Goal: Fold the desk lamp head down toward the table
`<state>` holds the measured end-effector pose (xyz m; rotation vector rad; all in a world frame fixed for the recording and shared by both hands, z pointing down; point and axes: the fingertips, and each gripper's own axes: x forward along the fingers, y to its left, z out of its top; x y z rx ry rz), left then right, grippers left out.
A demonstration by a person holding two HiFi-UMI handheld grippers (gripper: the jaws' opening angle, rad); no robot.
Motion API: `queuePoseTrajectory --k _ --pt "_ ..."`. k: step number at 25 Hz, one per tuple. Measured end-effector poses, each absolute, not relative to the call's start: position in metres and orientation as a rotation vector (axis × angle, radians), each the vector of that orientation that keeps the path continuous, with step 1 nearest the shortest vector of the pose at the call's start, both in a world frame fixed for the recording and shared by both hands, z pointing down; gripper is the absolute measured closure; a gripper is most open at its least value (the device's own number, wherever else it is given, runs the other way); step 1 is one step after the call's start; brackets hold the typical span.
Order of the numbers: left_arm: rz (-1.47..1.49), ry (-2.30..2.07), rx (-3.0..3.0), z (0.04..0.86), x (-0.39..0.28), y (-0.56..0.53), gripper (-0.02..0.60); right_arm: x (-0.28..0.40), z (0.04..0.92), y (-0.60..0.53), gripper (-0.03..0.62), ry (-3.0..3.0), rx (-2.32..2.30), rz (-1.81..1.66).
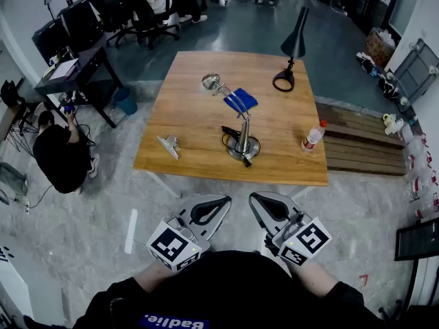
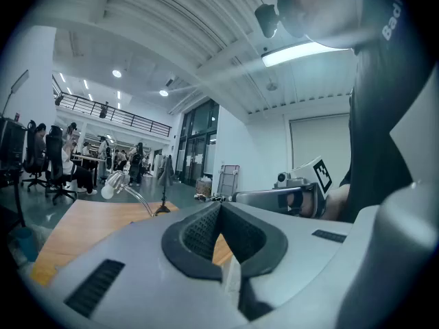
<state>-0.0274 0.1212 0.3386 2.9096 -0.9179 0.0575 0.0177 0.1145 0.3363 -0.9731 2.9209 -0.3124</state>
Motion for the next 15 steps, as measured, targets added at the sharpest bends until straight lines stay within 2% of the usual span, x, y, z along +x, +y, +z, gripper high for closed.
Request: queuePoseTrajectory --k 15 --pt "0.044 -0.952 2.869 0.3420 -0.0191 0.1177 0.574 0.0240 0.3377 0.1134 0.589 2.926 -0.925 -0.352"
